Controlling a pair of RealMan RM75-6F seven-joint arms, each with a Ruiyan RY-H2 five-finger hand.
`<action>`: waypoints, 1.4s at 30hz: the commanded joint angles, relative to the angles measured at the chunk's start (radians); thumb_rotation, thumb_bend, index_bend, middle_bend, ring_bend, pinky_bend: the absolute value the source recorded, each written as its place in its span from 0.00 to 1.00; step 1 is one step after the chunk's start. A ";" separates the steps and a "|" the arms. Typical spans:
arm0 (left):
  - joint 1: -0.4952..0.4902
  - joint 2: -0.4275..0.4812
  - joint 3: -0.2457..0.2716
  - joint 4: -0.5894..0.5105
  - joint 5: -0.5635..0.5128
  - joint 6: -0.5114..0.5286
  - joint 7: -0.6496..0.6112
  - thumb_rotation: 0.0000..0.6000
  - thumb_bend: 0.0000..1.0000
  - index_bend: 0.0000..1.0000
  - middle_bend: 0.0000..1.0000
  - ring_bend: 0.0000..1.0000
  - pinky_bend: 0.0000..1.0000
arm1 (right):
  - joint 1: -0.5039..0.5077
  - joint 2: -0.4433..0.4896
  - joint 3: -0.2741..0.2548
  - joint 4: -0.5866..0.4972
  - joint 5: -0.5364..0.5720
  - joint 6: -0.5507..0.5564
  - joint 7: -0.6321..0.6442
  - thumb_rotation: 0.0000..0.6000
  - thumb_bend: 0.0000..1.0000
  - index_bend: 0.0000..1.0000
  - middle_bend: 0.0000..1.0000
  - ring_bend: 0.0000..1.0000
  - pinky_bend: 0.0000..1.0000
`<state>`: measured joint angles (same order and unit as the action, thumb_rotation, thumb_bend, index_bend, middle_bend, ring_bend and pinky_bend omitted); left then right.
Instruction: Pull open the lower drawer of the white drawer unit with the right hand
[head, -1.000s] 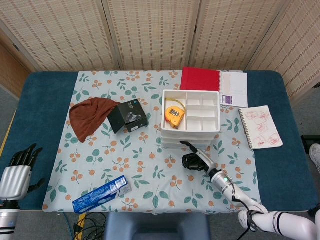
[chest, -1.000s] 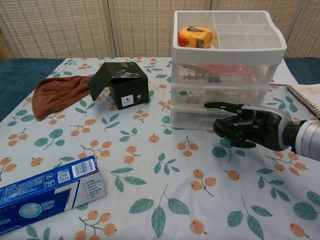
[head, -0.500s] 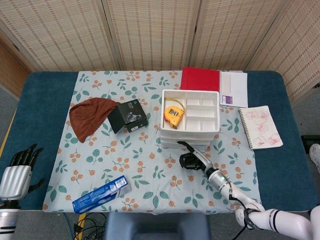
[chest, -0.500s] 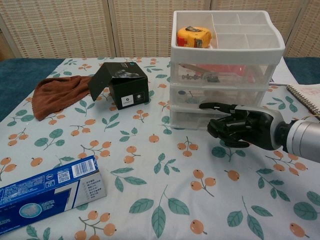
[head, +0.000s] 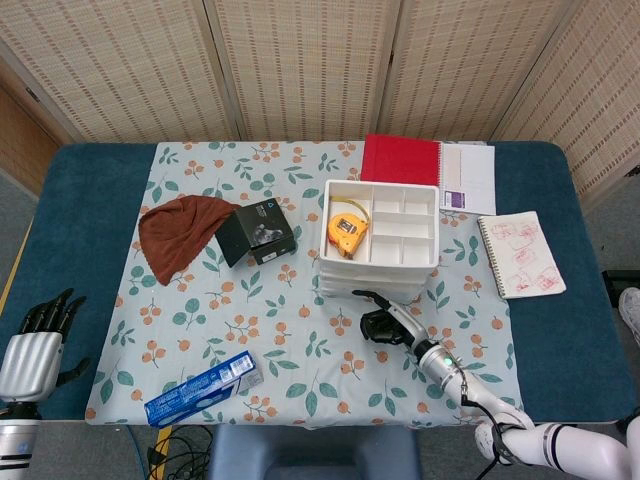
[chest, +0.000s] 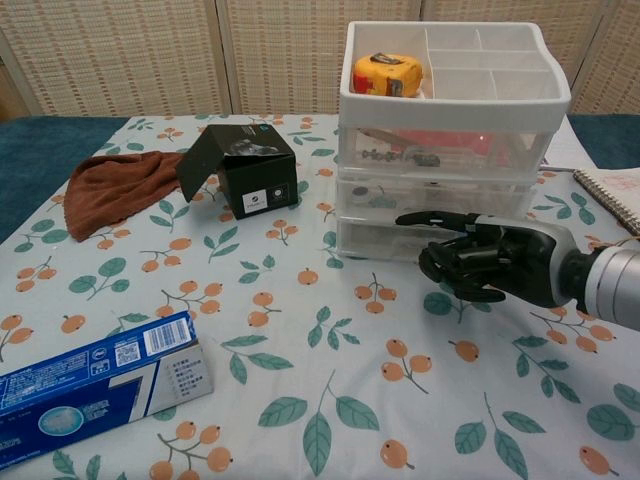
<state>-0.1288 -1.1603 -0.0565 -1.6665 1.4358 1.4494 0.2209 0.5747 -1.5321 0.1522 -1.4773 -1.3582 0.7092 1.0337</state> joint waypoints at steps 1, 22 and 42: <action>0.000 -0.001 0.001 0.000 0.001 0.000 0.001 1.00 0.17 0.13 0.08 0.12 0.13 | -0.009 0.008 -0.012 -0.017 -0.011 0.011 0.002 1.00 0.66 0.28 0.69 0.87 0.97; -0.014 -0.007 0.000 -0.006 0.022 -0.004 -0.004 1.00 0.17 0.13 0.08 0.12 0.13 | -0.075 0.180 -0.117 -0.224 -0.148 0.157 -0.176 1.00 0.66 0.00 0.67 0.87 0.97; -0.014 0.001 0.005 -0.030 0.019 -0.009 -0.002 1.00 0.17 0.13 0.08 0.12 0.13 | -0.064 0.266 -0.069 -0.255 0.053 0.123 -0.410 1.00 0.66 0.02 0.67 0.87 0.97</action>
<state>-0.1429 -1.1590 -0.0519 -1.6962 1.4551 1.4401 0.2184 0.5060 -1.2657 0.0802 -1.7374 -1.3127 0.8403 0.6303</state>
